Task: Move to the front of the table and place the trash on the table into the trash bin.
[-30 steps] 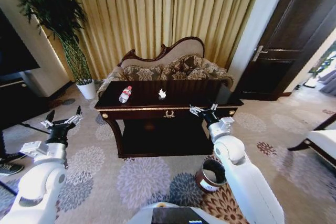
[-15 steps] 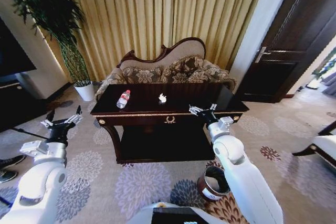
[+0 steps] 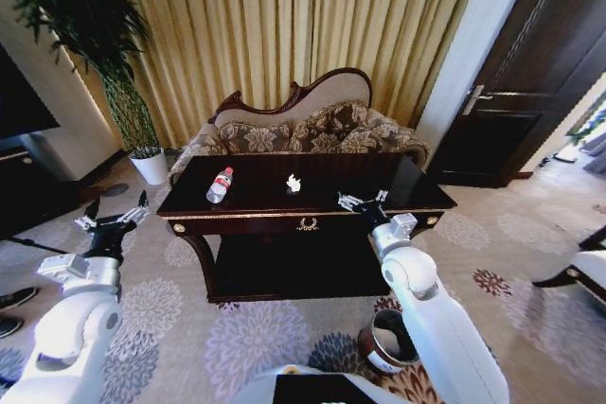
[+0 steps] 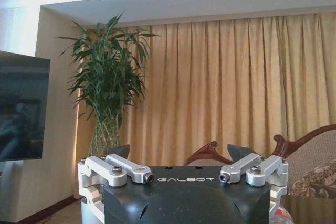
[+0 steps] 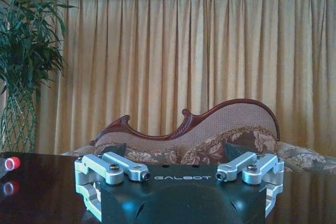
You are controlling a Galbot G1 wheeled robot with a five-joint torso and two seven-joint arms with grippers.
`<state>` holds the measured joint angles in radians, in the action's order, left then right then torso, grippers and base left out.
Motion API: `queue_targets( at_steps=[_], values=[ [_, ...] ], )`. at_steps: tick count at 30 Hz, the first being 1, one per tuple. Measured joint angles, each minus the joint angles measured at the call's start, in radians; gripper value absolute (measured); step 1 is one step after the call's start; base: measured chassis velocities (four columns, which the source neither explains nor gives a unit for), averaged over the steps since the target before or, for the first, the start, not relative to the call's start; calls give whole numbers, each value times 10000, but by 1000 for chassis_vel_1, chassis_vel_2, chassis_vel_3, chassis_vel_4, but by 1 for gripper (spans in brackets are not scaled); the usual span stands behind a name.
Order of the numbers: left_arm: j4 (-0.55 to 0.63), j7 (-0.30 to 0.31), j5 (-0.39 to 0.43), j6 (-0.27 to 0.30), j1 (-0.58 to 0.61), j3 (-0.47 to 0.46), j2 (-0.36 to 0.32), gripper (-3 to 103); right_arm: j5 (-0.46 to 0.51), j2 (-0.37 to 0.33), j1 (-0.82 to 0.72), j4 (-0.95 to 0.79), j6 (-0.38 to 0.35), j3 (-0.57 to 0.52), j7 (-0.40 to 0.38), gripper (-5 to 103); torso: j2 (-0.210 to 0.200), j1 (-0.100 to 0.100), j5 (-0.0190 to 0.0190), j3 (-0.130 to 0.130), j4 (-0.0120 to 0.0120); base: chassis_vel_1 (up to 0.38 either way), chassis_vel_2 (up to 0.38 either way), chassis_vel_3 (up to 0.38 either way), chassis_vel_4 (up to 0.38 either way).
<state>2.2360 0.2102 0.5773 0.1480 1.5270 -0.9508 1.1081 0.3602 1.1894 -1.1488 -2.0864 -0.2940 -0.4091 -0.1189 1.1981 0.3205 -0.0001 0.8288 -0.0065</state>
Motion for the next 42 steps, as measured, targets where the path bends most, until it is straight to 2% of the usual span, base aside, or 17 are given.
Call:
queue_targets(
  at_steps=[17,24,28,32,33,35,36,38,42],
  values=[
    [-6,-7,-27,-22,7,1,32,100,-70,64,-53,-18,18,54,1,100,0,1,2,1,0,-86,88,93,-88],
    [-6,-3,-43,-75,84,-24,46,100,-419,17,-63,-10,-34,139,0,100,-2,4,1,2,1,-22,37,33,-31],
    [37,7,-44,-113,92,-27,51,100,-360,-101,337,35,-392,410,0,100,1,1,1,0,0,0,0,0,0],
    [77,103,-45,-12,133,-106,74,100,163,-332,964,208,-963,779,1,100,1,-1,1,0,1,0,0,0,0],
    [49,152,-57,9,172,-159,133,100,586,-448,1271,314,-1331,960,0,100,0,0,1,0,0,0,0,0,0],
    [-73,211,-135,21,235,-207,256,100,1219,-540,1684,502,-1743,1202,0,100,0,1,0,1,0,0,0,0,0],
    [-73,211,-135,21,235,-207,256,100,1219,-540,1684,502,-1743,1202,0,100,0,1,0,1,0,0,0,0,0],
    [-219,260,-241,23,338,-311,474,100,1893,-525,2241,797,-2281,1558,0,100,0,1,-1,1,1,0,0,0,0],
    [-270,277,-250,23,407,-436,591,100,2002,-362,2761,1284,-2473,1947,0,100,0,0,0,1,1,0,0,0,0]
  ],
)
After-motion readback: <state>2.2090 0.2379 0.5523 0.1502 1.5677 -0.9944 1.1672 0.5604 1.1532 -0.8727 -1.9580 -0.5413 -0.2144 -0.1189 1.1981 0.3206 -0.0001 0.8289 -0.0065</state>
